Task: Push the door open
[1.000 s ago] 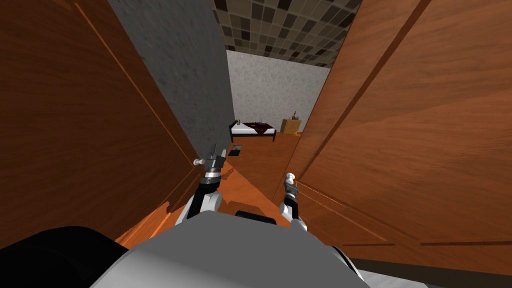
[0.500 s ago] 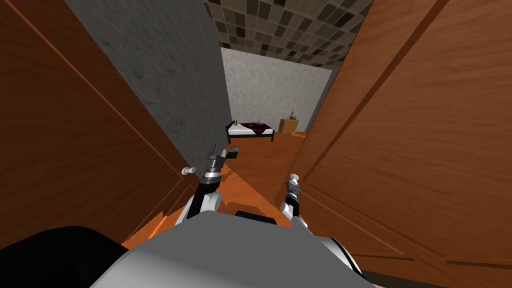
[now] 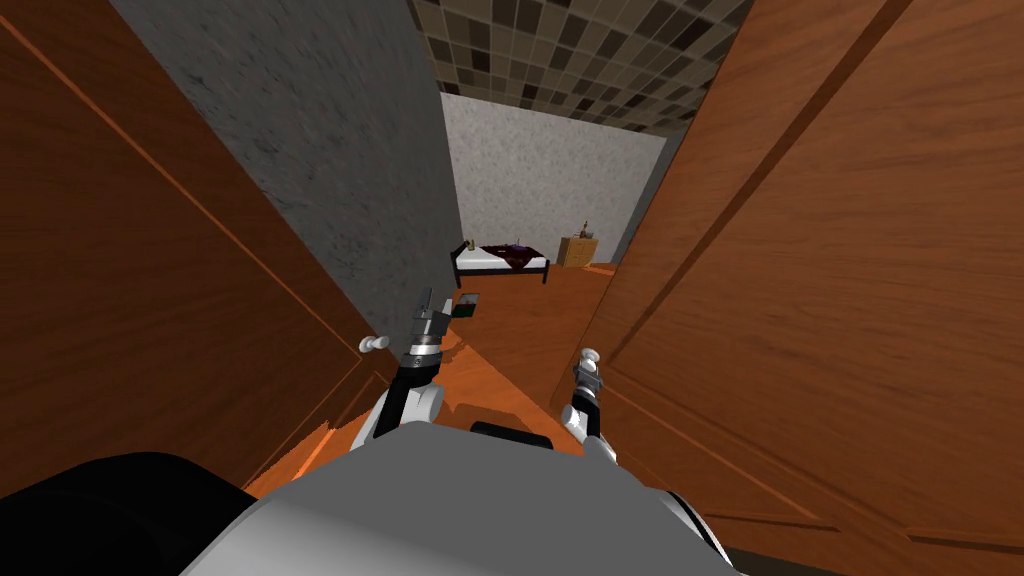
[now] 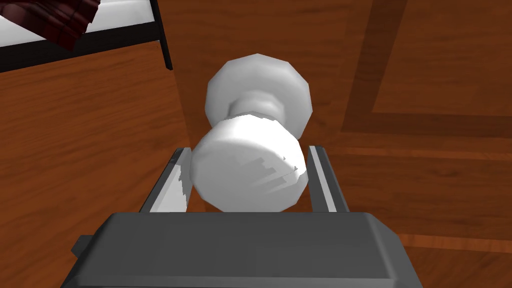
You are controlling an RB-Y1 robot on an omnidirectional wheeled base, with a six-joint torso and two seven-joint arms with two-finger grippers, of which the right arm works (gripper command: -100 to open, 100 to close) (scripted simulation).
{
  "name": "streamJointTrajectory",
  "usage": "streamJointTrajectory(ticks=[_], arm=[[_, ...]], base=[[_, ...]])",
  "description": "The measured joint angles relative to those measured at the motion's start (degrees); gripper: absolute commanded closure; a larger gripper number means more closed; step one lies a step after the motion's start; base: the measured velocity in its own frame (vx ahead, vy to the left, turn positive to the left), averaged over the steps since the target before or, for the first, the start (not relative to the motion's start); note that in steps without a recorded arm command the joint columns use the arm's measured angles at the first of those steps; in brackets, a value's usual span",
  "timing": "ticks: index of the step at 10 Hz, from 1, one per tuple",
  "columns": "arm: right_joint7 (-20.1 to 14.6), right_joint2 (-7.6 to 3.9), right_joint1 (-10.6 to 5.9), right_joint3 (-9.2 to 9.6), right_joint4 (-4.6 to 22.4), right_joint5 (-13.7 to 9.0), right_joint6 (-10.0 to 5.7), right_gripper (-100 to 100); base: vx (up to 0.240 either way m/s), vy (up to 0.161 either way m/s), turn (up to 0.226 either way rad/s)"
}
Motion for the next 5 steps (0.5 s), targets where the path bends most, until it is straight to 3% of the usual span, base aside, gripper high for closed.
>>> streamJointTrajectory(ticks=[2, 5], arm=[[-0.6, -0.02, -1.00, -0.65, 2.9, -0.5, -0.81, 100], [0.5, 0.02, 0.04, -1.65, 0.0, -1.1, 0.09, 100]], base=[[0.151, 0.029, -0.061], [0.115, 0.023, -0.033]])
